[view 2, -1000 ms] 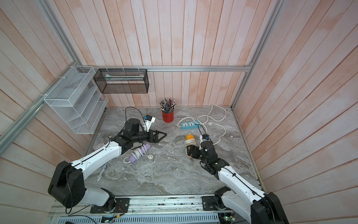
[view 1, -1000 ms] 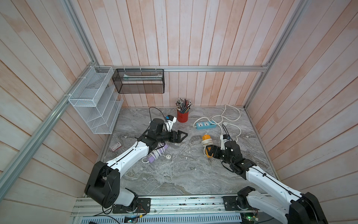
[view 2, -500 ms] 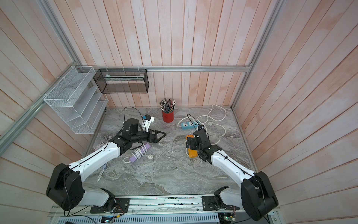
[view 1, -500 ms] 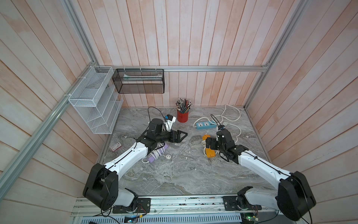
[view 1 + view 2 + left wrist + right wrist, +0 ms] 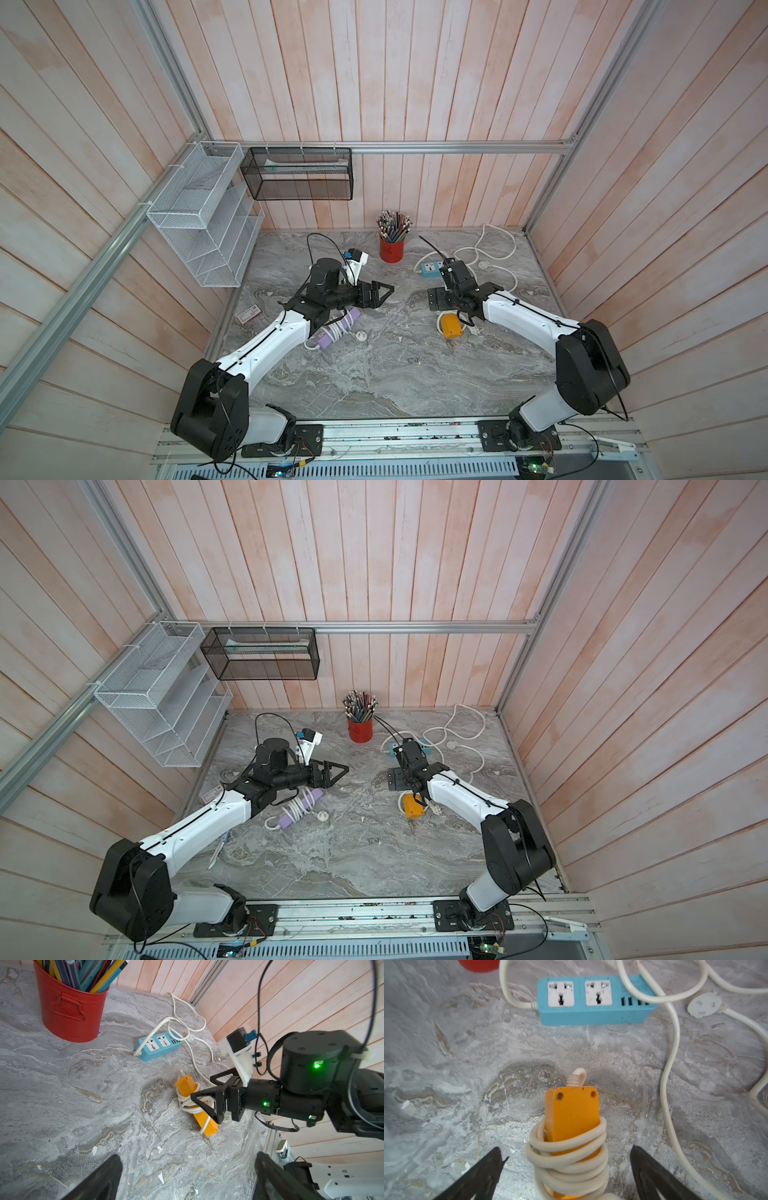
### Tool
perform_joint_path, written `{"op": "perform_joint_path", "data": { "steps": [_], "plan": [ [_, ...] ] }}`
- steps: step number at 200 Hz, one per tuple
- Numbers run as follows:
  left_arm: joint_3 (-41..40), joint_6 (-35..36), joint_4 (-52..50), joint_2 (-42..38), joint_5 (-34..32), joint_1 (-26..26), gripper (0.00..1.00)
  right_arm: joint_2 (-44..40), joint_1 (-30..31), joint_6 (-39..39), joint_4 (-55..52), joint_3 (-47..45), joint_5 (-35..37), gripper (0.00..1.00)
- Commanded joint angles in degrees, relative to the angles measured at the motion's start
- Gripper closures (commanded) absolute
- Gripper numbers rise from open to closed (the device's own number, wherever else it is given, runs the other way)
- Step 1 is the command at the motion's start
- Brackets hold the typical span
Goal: Unwrap the cord wrapped around the power strip
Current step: Pick up the power strip from the center of the board.
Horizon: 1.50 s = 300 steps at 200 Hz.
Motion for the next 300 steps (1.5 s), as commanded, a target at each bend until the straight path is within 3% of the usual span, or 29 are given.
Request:
{"op": "perform_joint_path", "data": {
  "steps": [1, 53, 114, 161, 183, 249, 300],
  "plan": [
    [-0.77, 0.07, 1.42, -1.29, 0.91, 0.55, 0.0, 1.76, 0.65, -1.12, -5.58, 1.26, 1.09, 0.02],
    [-1.03, 0.04, 1.85, -1.14, 1.3, 0.98, 0.0, 6.24, 0.66, -0.97, -7.66, 1.42, 2.53, 0.02],
    [-1.21, 0.03, 1.95, -1.27, 1.39, 1.13, 0.0, 10.68, 0.4, -1.15, -2.99, 0.72, 2.31, 0.02],
    [-1.43, 0.06, 1.77, -1.64, 1.28, 1.26, 0.0, 8.78, -1.35, -1.33, 1.2, -1.66, -3.17, 0.36],
    [-1.34, -0.07, 1.98, -1.47, 1.39, 1.35, 0.0, 6.93, -3.44, -1.41, 3.68, -3.76, -9.11, 0.48],
    [-1.47, -0.86, 3.06, -1.55, 2.3, 1.86, 0.0, -0.35, -8.95, 0.88, 12.78, -8.15, -32.15, 0.48],
    [-1.74, -0.76, 6.06, -2.5, 7.26, 3.84, 0.0, -3.23, -11.54, 2.02, 18.59, -8.57, -56.7, 0.47]
  ]
}}
